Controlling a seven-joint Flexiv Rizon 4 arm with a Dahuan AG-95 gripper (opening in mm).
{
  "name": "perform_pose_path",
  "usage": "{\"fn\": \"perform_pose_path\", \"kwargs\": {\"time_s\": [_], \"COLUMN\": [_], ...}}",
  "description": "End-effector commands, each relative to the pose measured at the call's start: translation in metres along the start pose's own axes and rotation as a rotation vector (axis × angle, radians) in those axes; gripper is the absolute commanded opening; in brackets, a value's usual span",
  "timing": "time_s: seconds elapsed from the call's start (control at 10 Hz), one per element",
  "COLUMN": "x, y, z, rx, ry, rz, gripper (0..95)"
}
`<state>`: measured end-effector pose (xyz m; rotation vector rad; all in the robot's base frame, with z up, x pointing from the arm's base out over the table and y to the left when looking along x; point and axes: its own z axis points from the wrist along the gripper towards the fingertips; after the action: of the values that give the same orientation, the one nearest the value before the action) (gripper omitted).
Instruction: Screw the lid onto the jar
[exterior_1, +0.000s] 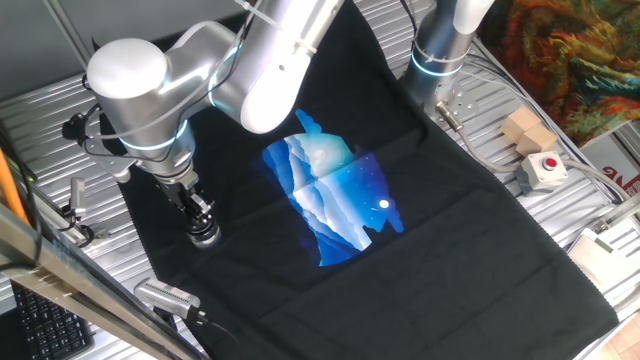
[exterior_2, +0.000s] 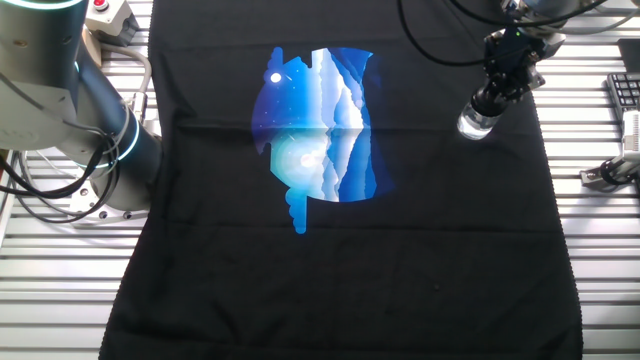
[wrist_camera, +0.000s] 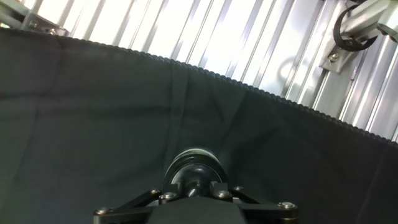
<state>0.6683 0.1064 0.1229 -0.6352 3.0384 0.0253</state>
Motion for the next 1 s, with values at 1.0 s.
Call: {"fn": "perform_pose_path", "kwargs": {"time_s": [1.0], "x": [0.0002], "y": [-0.0006], "z": [0.0001], "rx": [0.009], "ry": [0.000], "rz": [0.104], "gripper": [0.0]}}
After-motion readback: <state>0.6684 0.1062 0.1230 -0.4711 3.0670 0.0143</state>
